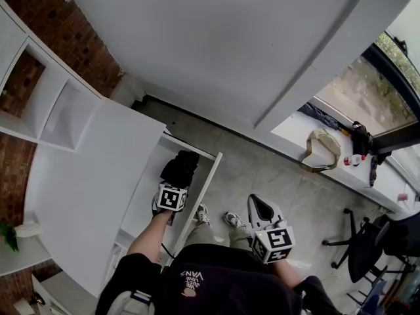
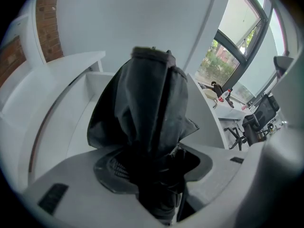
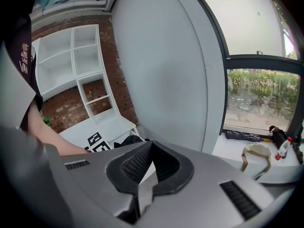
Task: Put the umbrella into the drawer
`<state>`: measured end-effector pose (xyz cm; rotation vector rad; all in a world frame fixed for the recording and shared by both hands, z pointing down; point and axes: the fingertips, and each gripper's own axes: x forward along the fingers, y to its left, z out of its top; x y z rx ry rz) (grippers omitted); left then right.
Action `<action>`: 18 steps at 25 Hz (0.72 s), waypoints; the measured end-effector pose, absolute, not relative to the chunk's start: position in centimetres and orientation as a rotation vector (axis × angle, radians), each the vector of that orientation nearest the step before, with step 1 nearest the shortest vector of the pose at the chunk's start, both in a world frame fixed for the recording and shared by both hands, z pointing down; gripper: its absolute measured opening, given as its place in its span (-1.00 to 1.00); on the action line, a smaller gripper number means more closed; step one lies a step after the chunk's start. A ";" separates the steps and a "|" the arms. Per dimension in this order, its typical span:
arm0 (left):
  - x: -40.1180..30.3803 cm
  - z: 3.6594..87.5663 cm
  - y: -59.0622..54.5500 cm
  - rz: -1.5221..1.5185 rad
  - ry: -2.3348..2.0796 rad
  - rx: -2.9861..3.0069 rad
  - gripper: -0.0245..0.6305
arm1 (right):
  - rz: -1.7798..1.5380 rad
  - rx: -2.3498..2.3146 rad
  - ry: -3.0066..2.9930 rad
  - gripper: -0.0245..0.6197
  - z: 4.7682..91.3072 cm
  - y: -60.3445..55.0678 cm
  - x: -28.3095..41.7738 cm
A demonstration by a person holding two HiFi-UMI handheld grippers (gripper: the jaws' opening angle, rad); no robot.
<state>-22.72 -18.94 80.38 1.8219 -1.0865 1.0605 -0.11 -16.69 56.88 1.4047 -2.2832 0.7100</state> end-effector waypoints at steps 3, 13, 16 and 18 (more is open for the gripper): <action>-22.5 81.4 -18.8 1.100 -1.067 1.811 -0.22 | 0.719 1.419 -2.257 -0.92 57.4 -16.4 0.6; -22.3 83.7 -18.4 1.201 -1.023 1.759 -0.22 | 0.721 1.427 -2.242 -0.92 57.5 -16.1 1.3; -22.5 84.0 -17.9 1.249 -1.005 1.750 -0.22 | 0.714 1.420 -2.239 -0.92 57.6 -16.0 1.3; -22.2 84.5 -17.7 1.250 -0.986 1.763 -0.22 | 0.706 1.412 -2.242 -0.92 57.6 -16.0 1.1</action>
